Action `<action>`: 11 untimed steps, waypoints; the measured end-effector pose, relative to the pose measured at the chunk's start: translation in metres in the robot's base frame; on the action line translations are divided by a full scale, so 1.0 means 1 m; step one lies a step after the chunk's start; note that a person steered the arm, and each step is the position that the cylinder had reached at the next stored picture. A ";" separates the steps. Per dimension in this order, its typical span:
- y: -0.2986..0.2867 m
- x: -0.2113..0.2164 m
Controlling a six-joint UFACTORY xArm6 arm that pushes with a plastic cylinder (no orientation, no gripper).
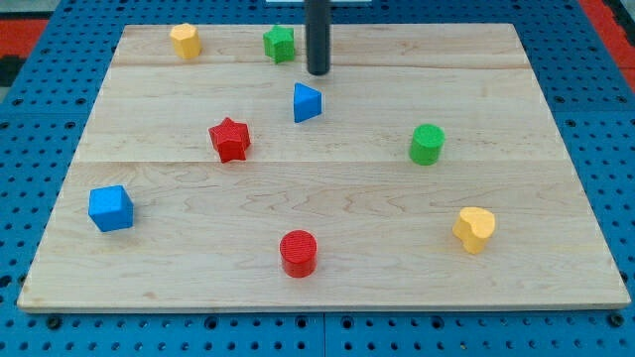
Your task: Push the green circle to the right of the blue triangle
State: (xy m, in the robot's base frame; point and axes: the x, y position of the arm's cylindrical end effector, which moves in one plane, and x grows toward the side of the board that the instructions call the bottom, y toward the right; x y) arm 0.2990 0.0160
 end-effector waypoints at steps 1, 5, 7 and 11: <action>0.100 0.038; 0.047 0.112; 0.036 0.087; 0.026 0.042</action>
